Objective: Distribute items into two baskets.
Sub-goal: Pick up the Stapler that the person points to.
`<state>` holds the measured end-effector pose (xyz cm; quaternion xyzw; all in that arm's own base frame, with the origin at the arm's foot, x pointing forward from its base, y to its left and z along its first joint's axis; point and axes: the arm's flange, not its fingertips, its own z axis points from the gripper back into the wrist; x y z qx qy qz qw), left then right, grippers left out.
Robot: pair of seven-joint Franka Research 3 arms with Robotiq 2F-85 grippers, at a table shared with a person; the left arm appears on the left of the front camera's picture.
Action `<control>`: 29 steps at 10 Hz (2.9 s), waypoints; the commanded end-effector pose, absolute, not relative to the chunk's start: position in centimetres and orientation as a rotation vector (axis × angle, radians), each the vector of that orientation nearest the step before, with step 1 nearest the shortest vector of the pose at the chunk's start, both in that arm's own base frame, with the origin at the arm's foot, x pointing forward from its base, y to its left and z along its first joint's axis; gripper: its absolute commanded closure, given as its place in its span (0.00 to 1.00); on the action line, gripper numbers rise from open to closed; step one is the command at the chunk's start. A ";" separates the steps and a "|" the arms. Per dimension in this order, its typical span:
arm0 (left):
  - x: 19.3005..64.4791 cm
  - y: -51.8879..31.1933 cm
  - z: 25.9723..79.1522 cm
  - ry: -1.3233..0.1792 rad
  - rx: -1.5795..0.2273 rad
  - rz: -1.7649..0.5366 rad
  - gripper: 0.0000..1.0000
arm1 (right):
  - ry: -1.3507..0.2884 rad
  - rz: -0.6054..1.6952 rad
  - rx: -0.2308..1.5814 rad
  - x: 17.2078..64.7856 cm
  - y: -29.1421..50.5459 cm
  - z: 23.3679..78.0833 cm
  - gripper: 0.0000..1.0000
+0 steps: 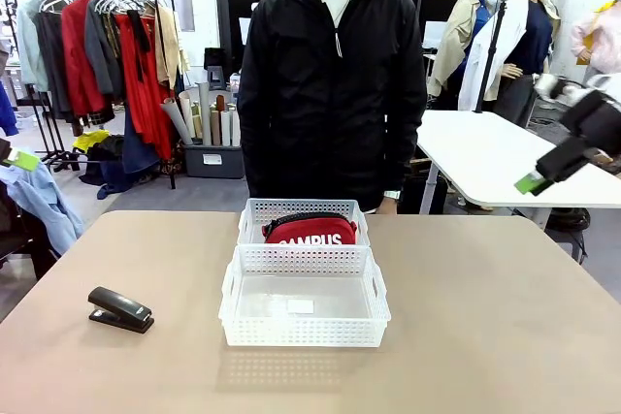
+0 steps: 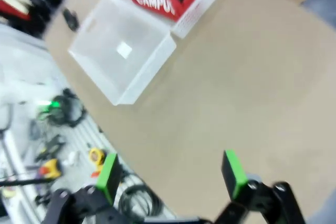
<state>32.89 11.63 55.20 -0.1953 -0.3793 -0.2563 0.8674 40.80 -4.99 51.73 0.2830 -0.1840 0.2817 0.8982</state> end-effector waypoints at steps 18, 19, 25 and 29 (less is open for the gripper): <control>32.9 11.7 55.1 -0.806 -0.421 -0.551 0.00 | -0.662 0.483 0.732 35.4 -11.9 51.3 0.00; 32.9 11.7 55.1 -0.806 -0.421 -0.551 0.00 | -0.662 0.483 0.732 35.4 -11.9 51.3 0.00; 32.9 11.7 55.1 -0.806 -0.421 -0.551 0.00 | -0.662 0.483 0.732 35.4 -11.9 51.3 0.00; 32.9 11.7 55.1 -0.806 -0.421 -0.551 0.00 | -0.662 0.483 0.732 35.4 -11.9 51.3 0.00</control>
